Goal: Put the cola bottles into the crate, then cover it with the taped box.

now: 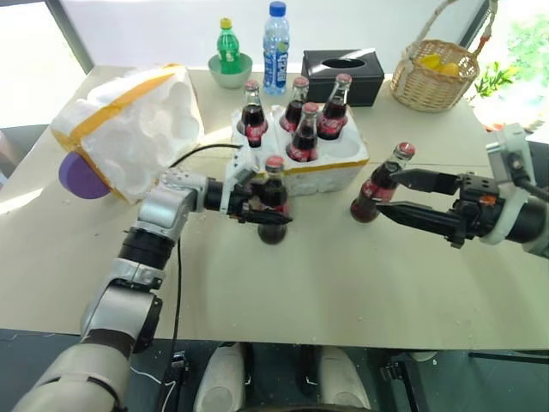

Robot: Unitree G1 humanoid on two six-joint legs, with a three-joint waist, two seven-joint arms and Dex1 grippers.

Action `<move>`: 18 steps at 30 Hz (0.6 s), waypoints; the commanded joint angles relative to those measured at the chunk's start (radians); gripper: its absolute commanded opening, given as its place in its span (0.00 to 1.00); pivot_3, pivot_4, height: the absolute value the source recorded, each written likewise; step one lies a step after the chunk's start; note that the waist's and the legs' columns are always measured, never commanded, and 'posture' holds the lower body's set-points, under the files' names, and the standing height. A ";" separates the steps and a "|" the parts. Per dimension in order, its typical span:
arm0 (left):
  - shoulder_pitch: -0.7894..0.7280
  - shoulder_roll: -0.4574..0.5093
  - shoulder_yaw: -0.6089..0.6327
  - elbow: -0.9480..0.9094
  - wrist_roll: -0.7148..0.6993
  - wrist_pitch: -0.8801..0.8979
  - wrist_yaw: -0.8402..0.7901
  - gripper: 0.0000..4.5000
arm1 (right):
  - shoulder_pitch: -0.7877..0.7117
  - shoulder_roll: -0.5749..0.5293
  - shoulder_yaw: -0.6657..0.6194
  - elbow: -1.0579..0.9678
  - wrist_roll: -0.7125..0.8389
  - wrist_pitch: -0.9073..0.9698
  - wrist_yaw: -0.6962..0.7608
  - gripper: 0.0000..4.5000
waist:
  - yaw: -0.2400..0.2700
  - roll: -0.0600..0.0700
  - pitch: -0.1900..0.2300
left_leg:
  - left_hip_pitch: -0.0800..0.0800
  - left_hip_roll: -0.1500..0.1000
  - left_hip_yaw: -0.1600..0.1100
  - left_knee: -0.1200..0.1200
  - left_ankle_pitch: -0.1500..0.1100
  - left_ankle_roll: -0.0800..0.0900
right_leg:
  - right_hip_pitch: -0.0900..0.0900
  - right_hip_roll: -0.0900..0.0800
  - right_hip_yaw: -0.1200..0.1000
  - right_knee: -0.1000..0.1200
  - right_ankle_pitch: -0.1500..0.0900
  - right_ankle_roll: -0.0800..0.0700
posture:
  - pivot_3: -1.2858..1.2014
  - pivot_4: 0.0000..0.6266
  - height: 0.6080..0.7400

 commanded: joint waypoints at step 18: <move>-0.409 -0.027 0.176 0.597 0.107 -0.371 0.125 0.62 | -0.011 0.008 -0.014 -0.035 -0.017 -0.037 0.023 1.00 | 0.003 -0.002 0.001 | -0.003 -0.003 0.001 0.001 0.000 0.001 | 0.000 0.000 -0.001 -0.002 0.000 0.001 | 0.52 0.24 1.00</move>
